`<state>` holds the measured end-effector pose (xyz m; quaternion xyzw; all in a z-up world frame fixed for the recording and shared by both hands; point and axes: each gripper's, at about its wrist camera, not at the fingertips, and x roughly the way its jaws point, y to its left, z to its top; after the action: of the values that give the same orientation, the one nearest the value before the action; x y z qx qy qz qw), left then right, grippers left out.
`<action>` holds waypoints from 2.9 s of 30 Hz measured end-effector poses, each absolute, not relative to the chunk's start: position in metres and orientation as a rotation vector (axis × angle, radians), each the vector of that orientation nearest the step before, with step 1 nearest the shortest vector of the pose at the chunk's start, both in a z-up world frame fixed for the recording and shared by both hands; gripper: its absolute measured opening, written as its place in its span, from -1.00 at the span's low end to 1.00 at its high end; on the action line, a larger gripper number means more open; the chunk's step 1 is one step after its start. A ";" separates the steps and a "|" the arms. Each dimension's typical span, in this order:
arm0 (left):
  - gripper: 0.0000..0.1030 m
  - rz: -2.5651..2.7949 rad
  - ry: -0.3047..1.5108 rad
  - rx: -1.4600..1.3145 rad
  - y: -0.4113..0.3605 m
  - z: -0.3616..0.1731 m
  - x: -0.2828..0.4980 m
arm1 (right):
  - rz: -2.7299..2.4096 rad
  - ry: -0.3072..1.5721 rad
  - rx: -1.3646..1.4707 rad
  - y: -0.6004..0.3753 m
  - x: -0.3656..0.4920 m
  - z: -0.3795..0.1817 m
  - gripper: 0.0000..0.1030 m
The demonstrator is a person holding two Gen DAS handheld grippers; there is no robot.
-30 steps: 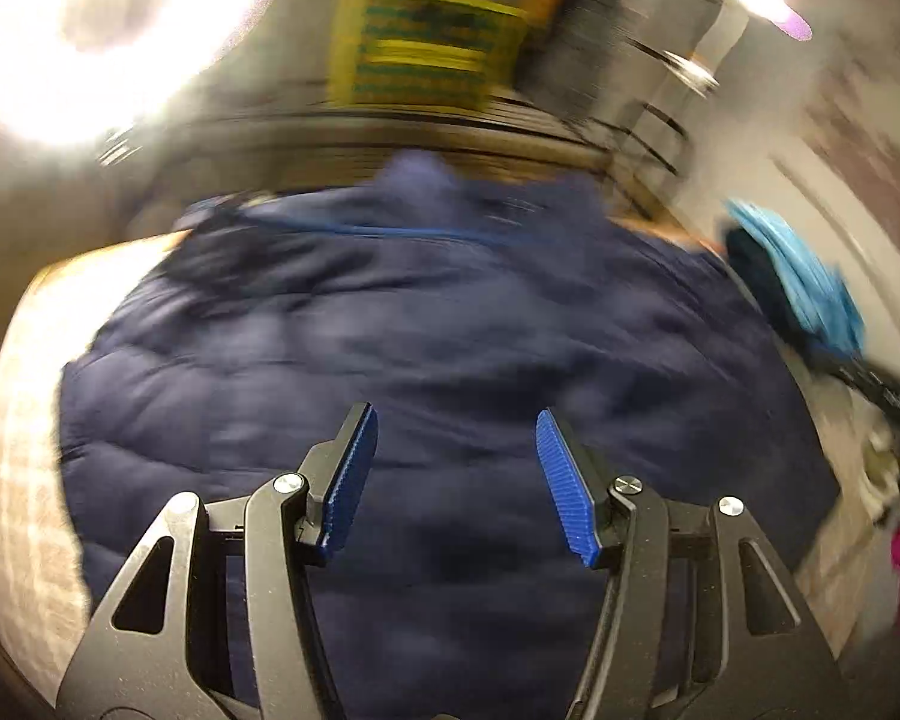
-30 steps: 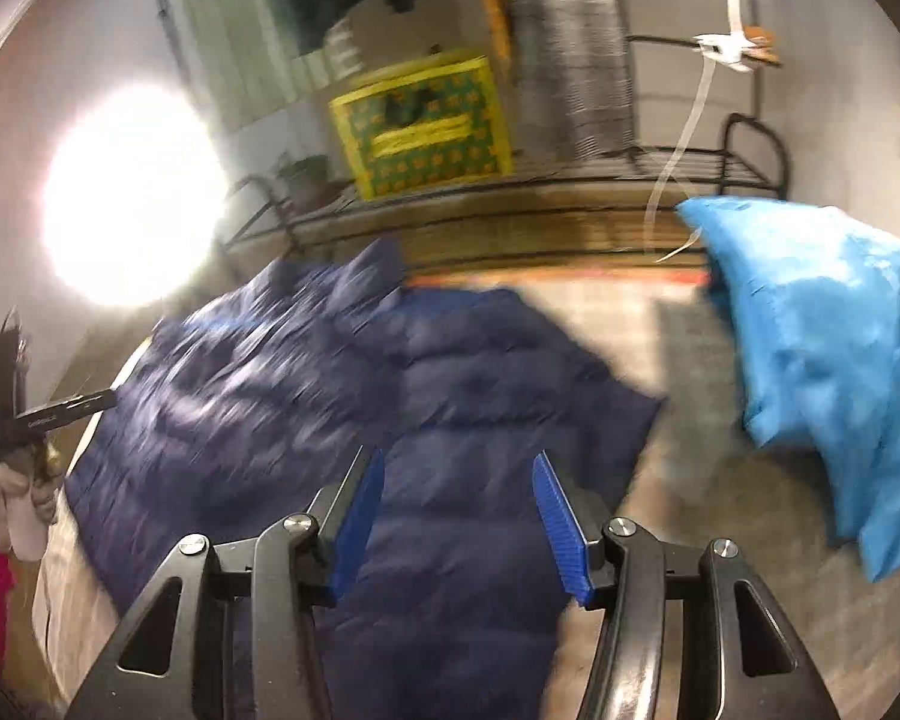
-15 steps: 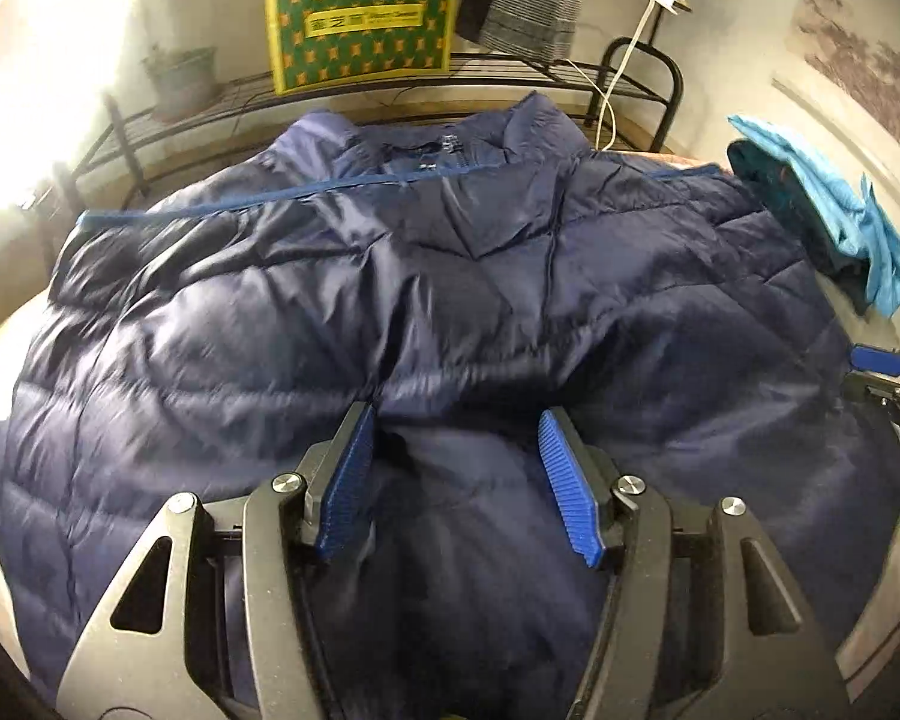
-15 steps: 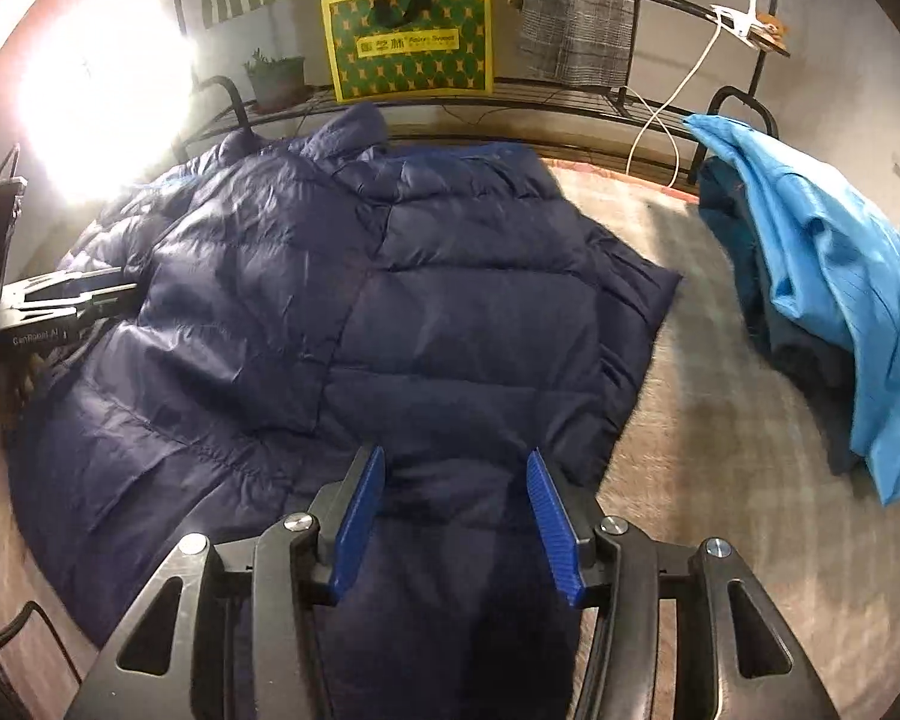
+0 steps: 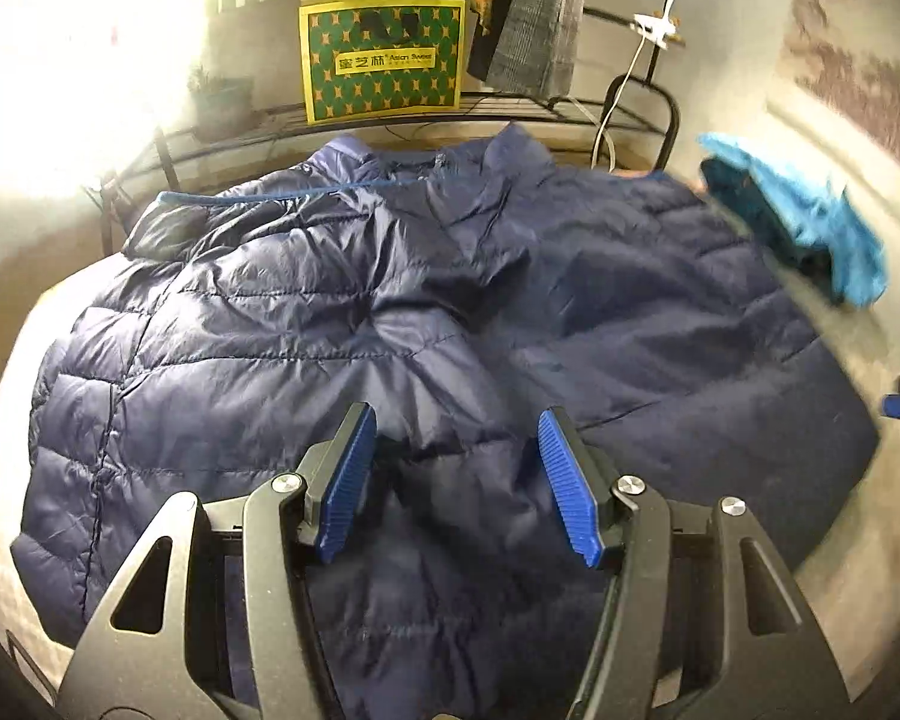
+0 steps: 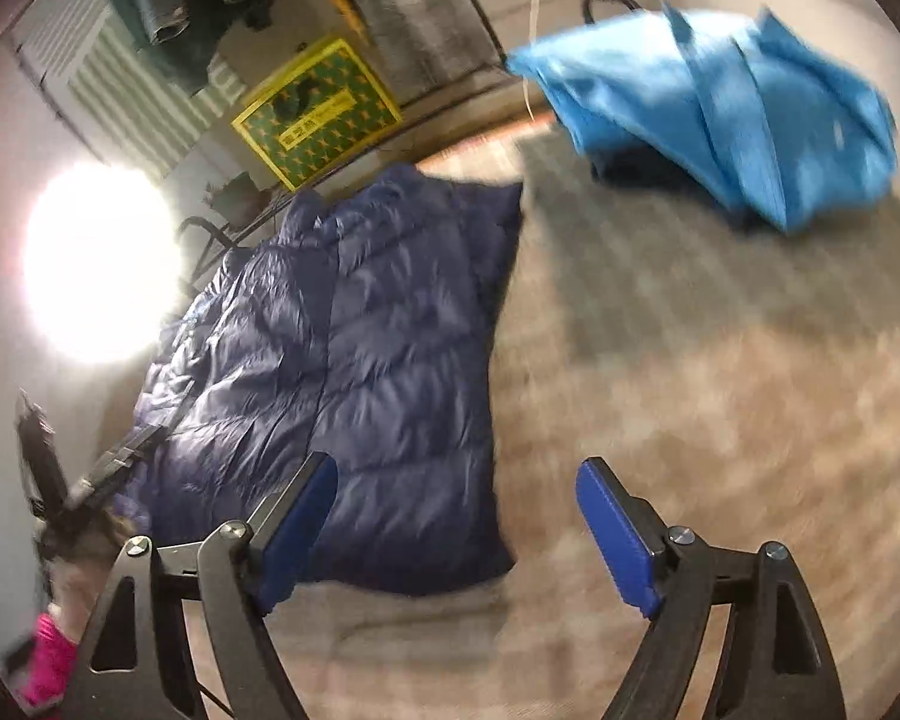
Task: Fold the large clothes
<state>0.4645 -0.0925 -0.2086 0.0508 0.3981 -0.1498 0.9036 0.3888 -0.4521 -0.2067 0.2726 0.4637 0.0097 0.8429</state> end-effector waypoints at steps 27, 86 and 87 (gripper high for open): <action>0.20 -0.066 0.871 0.059 -0.100 -0.235 0.562 | 0.014 0.843 0.515 -0.400 0.405 -0.192 -0.78; 0.20 0.072 0.597 -0.620 0.290 -0.093 0.284 | 0.610 0.938 -0.321 0.156 0.491 -0.239 -0.88; 0.20 0.077 0.598 -0.617 0.290 -0.093 0.285 | 0.617 0.947 -0.307 0.155 0.492 -0.241 -0.88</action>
<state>0.2849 0.2896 -0.0930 -0.2990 0.2900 0.0373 0.9083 0.4917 0.1550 -0.2407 -0.1448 0.4470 0.2910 0.8334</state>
